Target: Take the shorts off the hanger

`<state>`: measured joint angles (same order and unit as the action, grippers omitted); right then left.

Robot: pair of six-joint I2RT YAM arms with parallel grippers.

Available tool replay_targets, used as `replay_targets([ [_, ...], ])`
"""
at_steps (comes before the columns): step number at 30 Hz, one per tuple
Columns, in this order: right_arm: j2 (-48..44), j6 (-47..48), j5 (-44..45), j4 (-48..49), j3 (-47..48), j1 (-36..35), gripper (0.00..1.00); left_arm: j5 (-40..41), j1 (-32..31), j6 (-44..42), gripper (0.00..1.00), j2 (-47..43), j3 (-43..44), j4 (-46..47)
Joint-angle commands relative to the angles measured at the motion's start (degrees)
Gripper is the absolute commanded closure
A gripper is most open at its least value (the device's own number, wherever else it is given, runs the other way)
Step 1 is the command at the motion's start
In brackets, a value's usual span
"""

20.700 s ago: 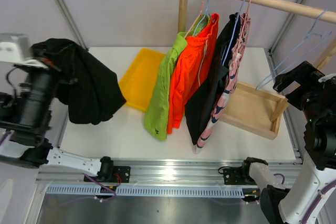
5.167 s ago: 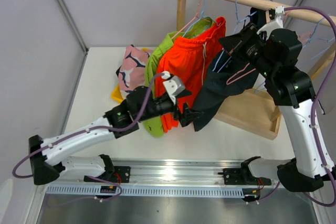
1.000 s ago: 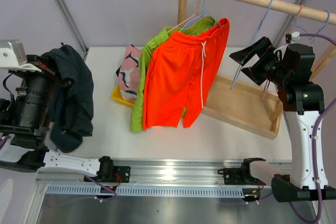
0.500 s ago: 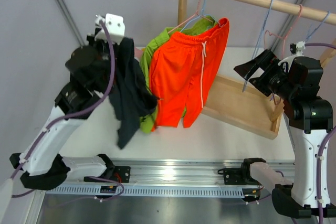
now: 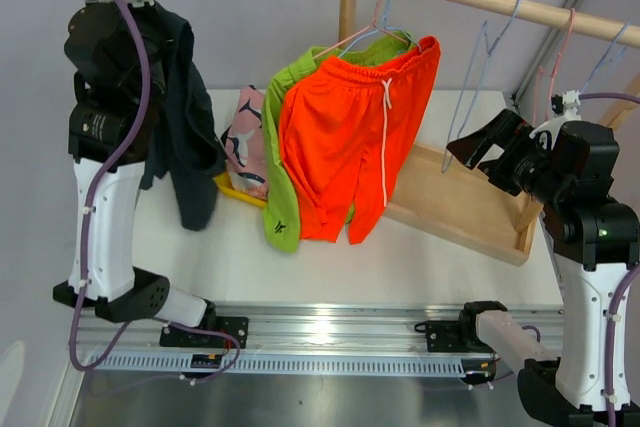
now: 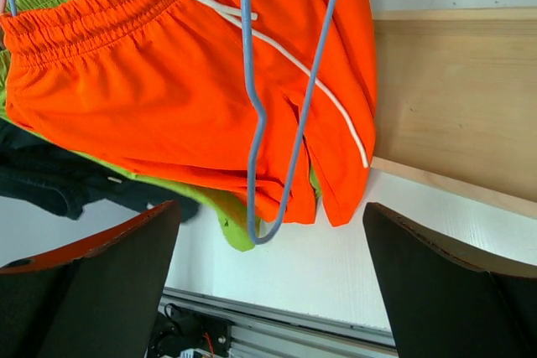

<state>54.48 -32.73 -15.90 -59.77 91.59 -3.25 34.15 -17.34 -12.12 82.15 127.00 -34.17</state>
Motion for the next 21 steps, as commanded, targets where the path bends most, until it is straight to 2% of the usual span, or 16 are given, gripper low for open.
replay_targets([
  [1, -1.0, 1.7, -0.5, 0.2, -0.9, 0.3, 0.01, -8.0, 0.7, 5.2, 1.0, 4.9, 7.7, -0.4],
  [3, -1.7, 1.5, -1.1, 0.6, -1.8, 0.3, 0.01, -10.1, 0.7, 5.9, 1.0, 9.8, 14.2, -1.6],
  [8, -2.8, 1.5, -0.7, 0.5, -3.5, 0.3, 0.01, -16.4, 0.6, 8.2, 1.0, 15.9, 17.6, -0.3],
  [17, -4.8, 0.7, -0.9, 3.2, -9.8, 0.3, 0.01, -24.3, -1.5, 11.6, 1.0, 17.7, 14.7, 4.0],
  [20, -5.0, 0.7, -1.1, 3.5, -10.5, 0.3, 0.01, -23.1, -2.4, 11.7, 1.0, 17.4, 10.5, 6.0],
  [21, -5.2, 0.7, -1.1, 3.4, -10.5, 0.3, 0.01, -22.6, -2.3, 11.6, 1.0, 16.6, 4.8, 6.7],
])
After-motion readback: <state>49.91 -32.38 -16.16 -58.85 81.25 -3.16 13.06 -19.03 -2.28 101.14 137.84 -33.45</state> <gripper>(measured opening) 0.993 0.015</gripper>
